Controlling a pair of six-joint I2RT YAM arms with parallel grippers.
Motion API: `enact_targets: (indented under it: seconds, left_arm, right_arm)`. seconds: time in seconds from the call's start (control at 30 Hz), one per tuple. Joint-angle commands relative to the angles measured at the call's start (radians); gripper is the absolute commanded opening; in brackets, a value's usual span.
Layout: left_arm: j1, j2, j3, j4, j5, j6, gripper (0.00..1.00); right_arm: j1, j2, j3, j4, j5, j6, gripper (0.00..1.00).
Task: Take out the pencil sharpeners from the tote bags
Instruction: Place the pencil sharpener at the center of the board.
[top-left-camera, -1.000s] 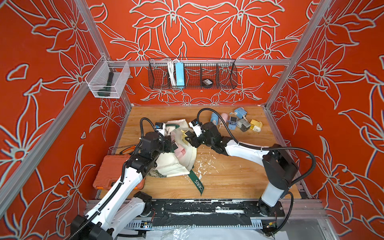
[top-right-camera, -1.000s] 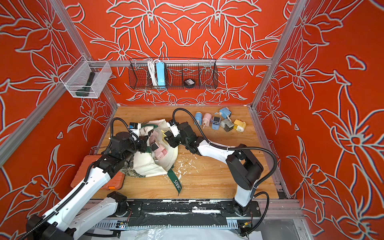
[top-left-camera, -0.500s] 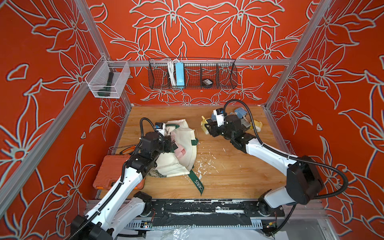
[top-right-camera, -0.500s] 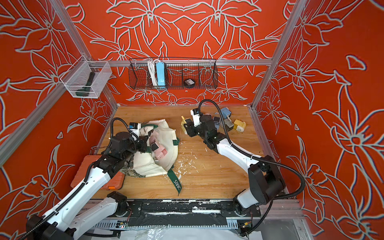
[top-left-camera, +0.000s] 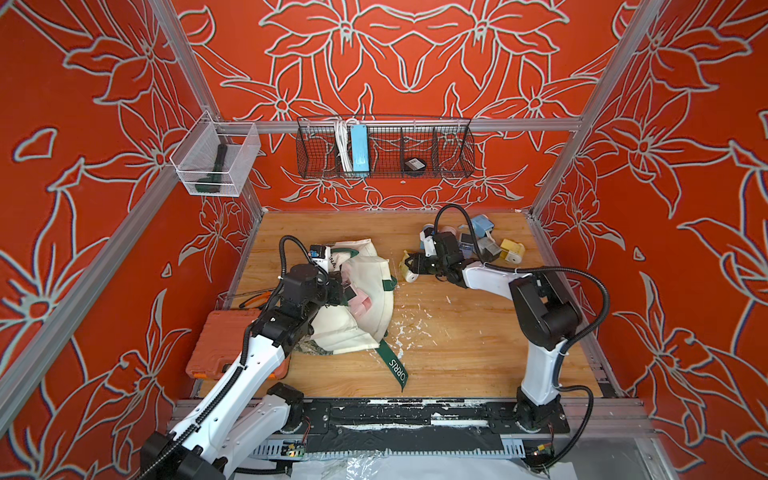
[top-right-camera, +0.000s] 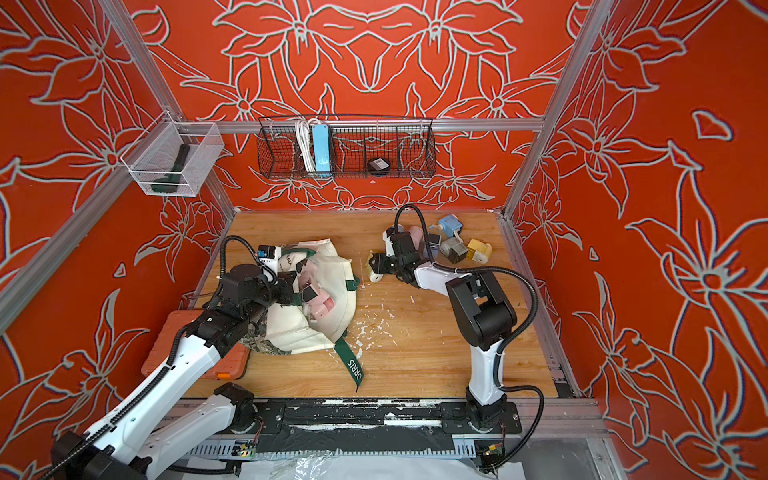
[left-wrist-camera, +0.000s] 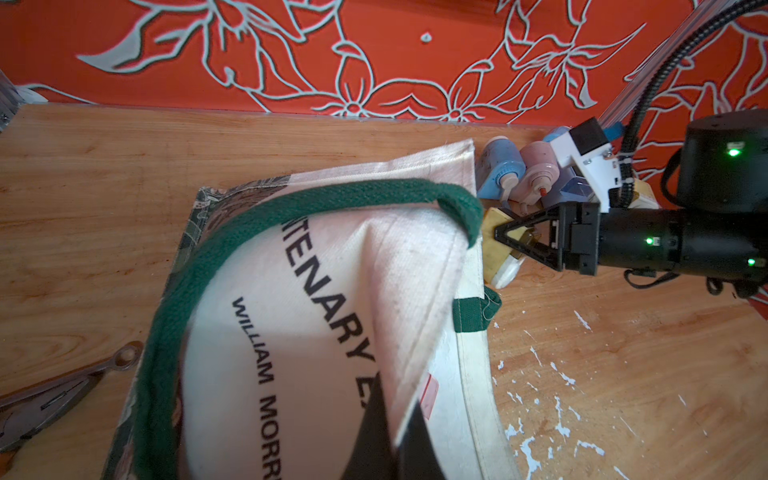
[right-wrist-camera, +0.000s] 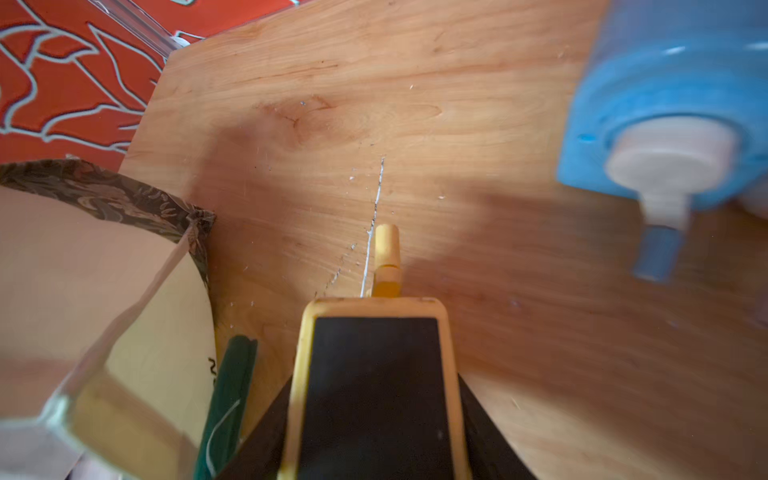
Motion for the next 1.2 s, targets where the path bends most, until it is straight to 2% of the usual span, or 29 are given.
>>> enact_targets:
  seconds: [0.0, 0.13, 0.3, 0.47, 0.57, 0.7, 0.8, 0.97, 1.17]
  left_arm:
    - [0.000, -0.014, -0.019, -0.066, 0.010, -0.017, 0.00]
    - [0.000, -0.023, -0.022, -0.066, 0.006, -0.016, 0.00]
    - [0.000, -0.027, -0.023, -0.062, 0.010, -0.016, 0.00]
    - [-0.001, -0.020, -0.024, -0.062, 0.012, -0.017, 0.00]
    - [-0.001, -0.020, -0.025, -0.060, 0.011, -0.015, 0.00]
    - [-0.001, -0.023, -0.026, -0.062, 0.015, -0.008, 0.00]
    - [-0.002, -0.032, -0.025, -0.068, 0.019, -0.007, 0.00]
    - [-0.003, -0.022, 0.014, -0.088, 0.062, 0.005, 0.00]
    - [-0.003, -0.033, 0.009, -0.083, 0.094, 0.033, 0.00]
  right_arm:
    - [-0.015, 0.039, 0.070, 0.046, -0.061, 0.037, 0.32]
    - [-0.037, 0.089, 0.116, 0.006, -0.086, 0.039, 0.38]
    - [-0.054, 0.101, 0.115, -0.012, -0.092, 0.051, 0.63]
    - [-0.057, 0.043, 0.075, -0.008, -0.040, 0.047, 0.83]
    - [-0.061, 0.001, 0.073, -0.066, -0.016, 0.028, 0.86]
    - [-0.061, -0.128, -0.014, -0.095, 0.040, 0.030, 0.87]
    - [-0.044, -0.232, -0.091, -0.108, 0.003, 0.039, 0.86]
    - [0.073, -0.381, -0.208, -0.096, 0.010, 0.020, 0.79]
    - [0.270, -0.432, -0.287, -0.036, -0.047, -0.010, 0.72]
